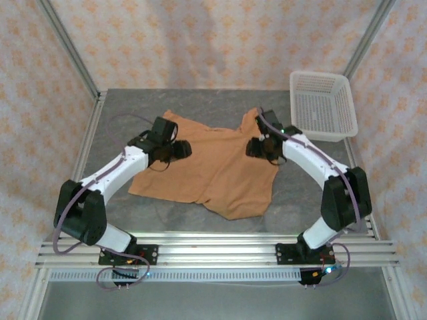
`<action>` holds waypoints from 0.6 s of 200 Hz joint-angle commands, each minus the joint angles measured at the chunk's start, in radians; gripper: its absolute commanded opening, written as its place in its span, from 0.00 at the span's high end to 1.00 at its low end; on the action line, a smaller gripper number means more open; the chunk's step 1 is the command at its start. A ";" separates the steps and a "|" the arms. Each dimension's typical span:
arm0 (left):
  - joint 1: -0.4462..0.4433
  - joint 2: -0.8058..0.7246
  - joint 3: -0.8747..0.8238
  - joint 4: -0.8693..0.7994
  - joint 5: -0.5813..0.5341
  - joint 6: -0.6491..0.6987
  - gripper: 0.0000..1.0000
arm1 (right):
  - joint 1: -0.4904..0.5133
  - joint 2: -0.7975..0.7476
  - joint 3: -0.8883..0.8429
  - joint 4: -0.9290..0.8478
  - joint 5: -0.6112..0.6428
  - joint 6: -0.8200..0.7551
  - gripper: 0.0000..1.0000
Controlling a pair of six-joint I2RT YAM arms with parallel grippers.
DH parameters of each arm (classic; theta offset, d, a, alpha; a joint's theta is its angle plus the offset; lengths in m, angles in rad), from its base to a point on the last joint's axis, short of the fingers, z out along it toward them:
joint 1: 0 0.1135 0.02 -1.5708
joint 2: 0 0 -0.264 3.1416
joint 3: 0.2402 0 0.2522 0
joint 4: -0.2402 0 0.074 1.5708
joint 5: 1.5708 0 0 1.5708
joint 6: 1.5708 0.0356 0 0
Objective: Fold the inside-out t-shirt
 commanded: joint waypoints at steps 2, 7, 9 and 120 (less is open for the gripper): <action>0.009 0.032 -0.089 0.084 0.023 -0.053 0.49 | -0.001 -0.047 -0.174 0.149 -0.087 0.114 0.63; 0.009 0.047 -0.098 0.092 0.021 -0.055 0.49 | -0.001 -0.045 -0.199 0.162 -0.086 0.121 0.67; 0.009 0.053 -0.100 0.096 0.021 -0.055 0.49 | -0.002 -0.043 -0.207 0.167 -0.085 0.123 0.69; 0.102 0.303 0.181 0.024 -0.136 0.040 0.51 | -0.132 0.336 0.151 0.088 -0.056 0.010 0.73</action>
